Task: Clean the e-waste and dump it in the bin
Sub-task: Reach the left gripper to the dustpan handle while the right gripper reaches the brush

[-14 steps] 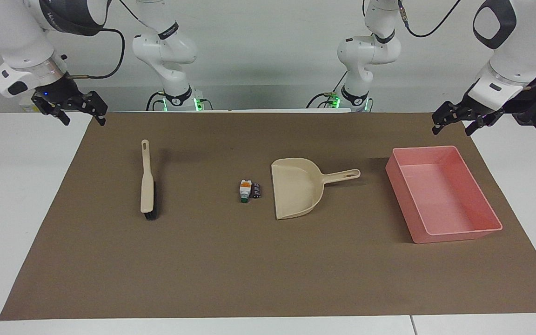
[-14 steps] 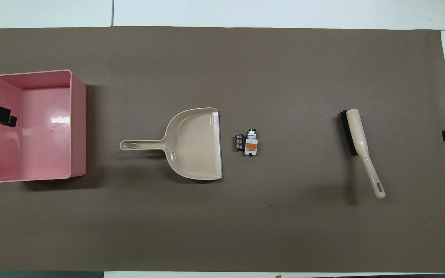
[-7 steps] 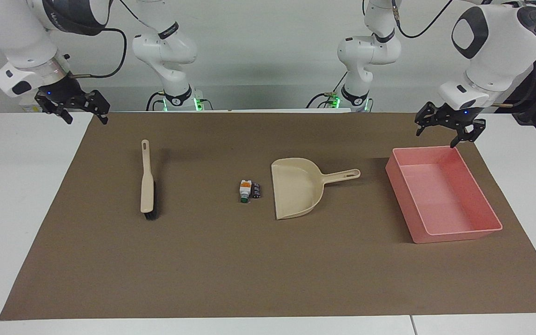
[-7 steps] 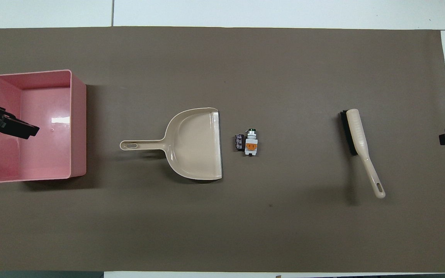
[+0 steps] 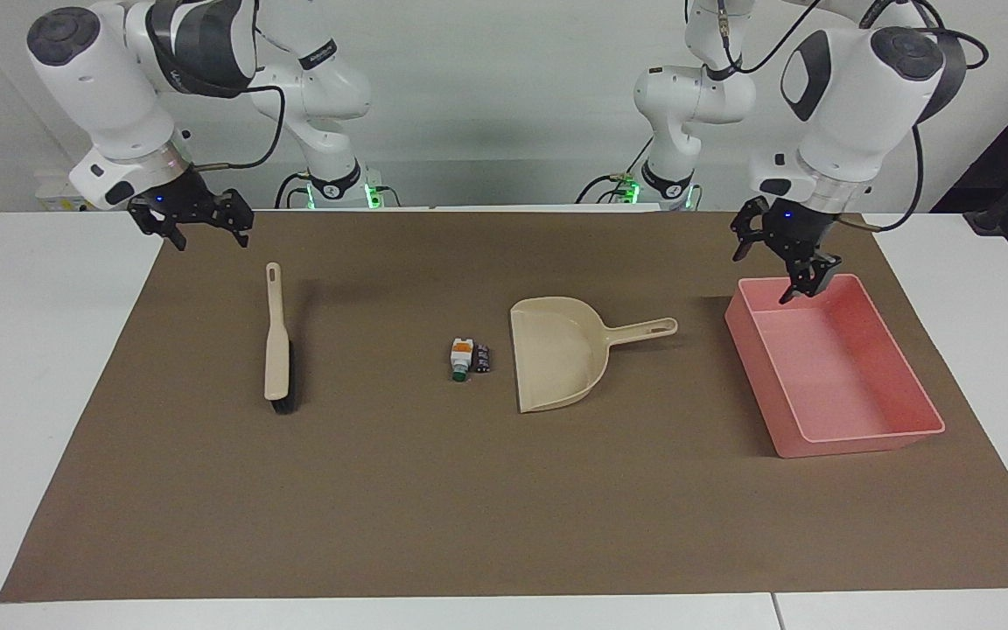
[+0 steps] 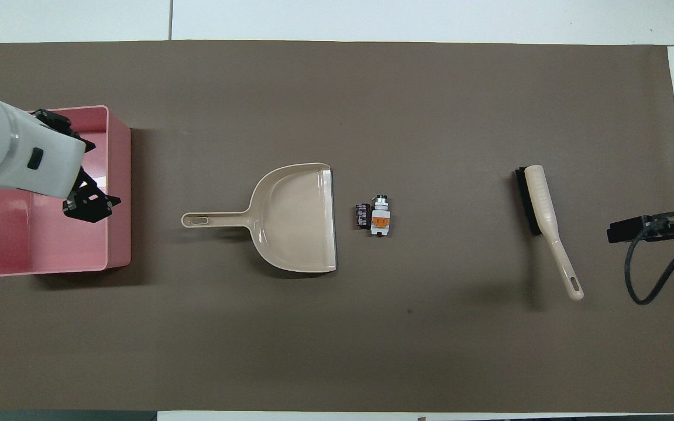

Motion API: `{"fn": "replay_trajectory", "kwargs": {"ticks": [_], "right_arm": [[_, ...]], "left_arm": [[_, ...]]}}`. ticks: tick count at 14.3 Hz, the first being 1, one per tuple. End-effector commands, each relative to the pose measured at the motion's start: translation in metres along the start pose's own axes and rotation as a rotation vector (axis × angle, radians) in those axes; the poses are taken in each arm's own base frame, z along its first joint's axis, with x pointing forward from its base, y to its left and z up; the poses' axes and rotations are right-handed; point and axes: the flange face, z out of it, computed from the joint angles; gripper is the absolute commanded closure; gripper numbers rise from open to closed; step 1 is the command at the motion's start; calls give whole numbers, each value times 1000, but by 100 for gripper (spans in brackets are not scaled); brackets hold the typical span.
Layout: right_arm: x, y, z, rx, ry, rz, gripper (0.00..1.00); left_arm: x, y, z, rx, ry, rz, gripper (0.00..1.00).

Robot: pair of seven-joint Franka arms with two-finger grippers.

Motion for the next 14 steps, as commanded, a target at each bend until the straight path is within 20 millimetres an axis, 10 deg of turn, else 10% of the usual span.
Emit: {"fn": "replay_trajectory", "kwargs": {"ticks": [1, 8, 14], "right_arm": [[-12, -2, 42, 9, -4, -6, 0], [-19, -5, 111, 17, -47, -65, 4], [-21, -6, 145, 9, -2, -106, 8]], "left_arm": [[25, 9, 37, 3, 3, 89, 1], [79, 69, 150, 10, 12, 203, 1], [90, 87, 191, -46, 23, 209, 4]]}}
